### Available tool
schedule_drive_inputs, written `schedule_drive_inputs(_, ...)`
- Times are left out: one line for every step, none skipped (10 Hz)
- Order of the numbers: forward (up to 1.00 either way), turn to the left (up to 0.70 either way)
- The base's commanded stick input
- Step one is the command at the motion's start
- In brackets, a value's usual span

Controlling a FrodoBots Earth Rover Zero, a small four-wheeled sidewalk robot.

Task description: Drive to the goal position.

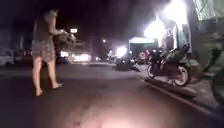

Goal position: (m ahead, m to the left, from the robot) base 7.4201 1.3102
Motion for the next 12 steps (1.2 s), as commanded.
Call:
schedule_drive_inputs(1.0,0.0)
schedule_drive_inputs(1.0,0.0)
schedule_drive_inputs(1.0,0.0)
schedule_drive_inputs(1.0,0.0)
schedule_drive_inputs(1.0,0.0)
schedule_drive_inputs(1.0,0.0)
schedule_drive_inputs(1.0,0.0)
schedule_drive_inputs(1.0,0.0)
schedule_drive_inputs(1.0,0.0)
schedule_drive_inputs(1.0,0.0)
schedule_drive_inputs(1.0,0.0)
schedule_drive_inputs(1.0,0.0)
